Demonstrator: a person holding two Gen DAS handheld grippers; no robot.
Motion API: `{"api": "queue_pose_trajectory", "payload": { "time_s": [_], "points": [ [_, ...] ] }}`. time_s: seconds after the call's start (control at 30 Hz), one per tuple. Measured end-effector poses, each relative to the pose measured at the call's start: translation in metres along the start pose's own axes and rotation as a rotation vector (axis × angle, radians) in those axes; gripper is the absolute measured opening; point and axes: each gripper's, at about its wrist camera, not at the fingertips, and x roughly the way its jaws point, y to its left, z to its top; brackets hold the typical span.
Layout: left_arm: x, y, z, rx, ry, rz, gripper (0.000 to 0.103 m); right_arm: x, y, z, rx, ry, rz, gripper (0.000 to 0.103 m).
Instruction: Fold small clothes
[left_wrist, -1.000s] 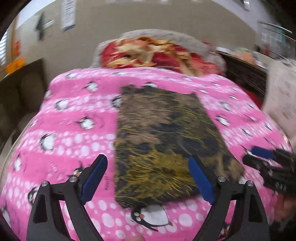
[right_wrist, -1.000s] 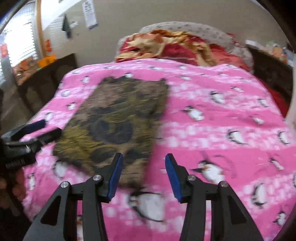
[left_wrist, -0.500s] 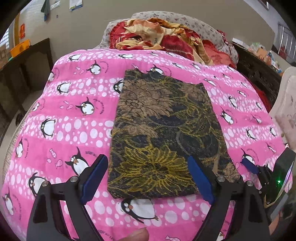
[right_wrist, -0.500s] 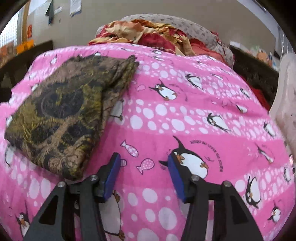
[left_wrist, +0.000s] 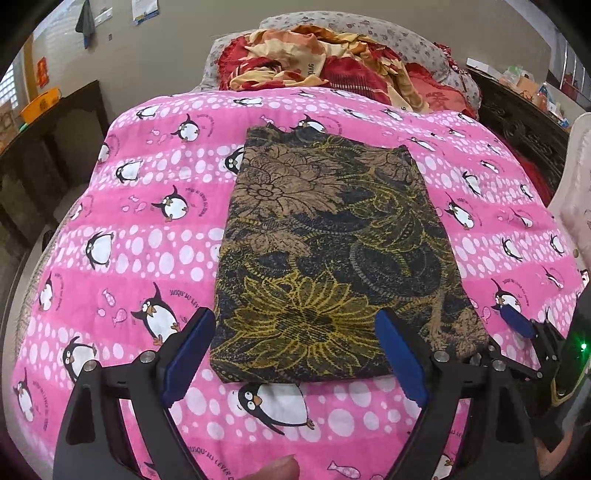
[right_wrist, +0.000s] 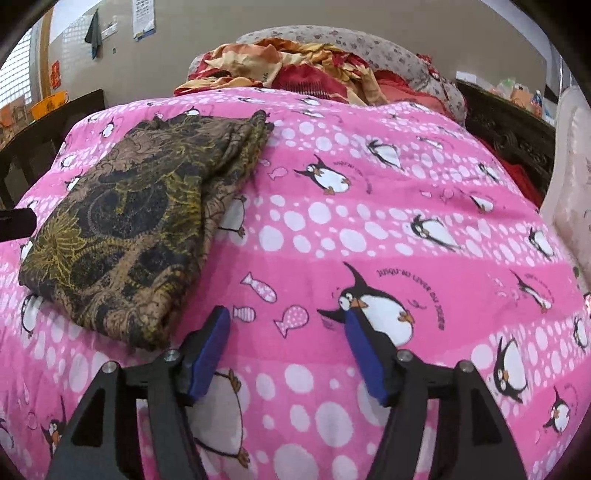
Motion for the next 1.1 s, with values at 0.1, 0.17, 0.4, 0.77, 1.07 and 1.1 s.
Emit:
{"api": "queue_pose_trajectory", "payload": {
  "time_s": [0.1, 0.17, 0.4, 0.77, 1.07, 1.1],
  "points": [
    [0.0, 0.001, -0.001, -0.002, 0.001, -0.001, 0.071, -0.005, -0.002, 0.0, 0.028, 0.041, -0.002, 0.069],
    [0.001, 0.002, -0.001, -0.005, 0.004, -0.007, 0.071, -0.011, -0.002, 0.001, 0.044, 0.069, 0.008, 0.069],
    [0.007, 0.013, -0.006, -0.036, 0.014, -0.016, 0.071, -0.026, 0.005, 0.005, 0.066, 0.103, 0.039, 0.069],
    [0.026, 0.052, -0.014, -0.107, -0.01, -0.026, 0.071, -0.04, 0.034, 0.056, -0.042, -0.098, 0.346, 0.035],
    [0.087, 0.033, 0.071, -0.025, -0.009, -0.103, 0.071, 0.053, 0.044, 0.114, -0.037, 0.011, 0.306, 0.032],
    [0.106, 0.032, 0.07, -0.024, 0.046, -0.089, 0.073, 0.065, 0.043, 0.114, -0.035, 0.036, 0.291, 0.032]
  ]
}}
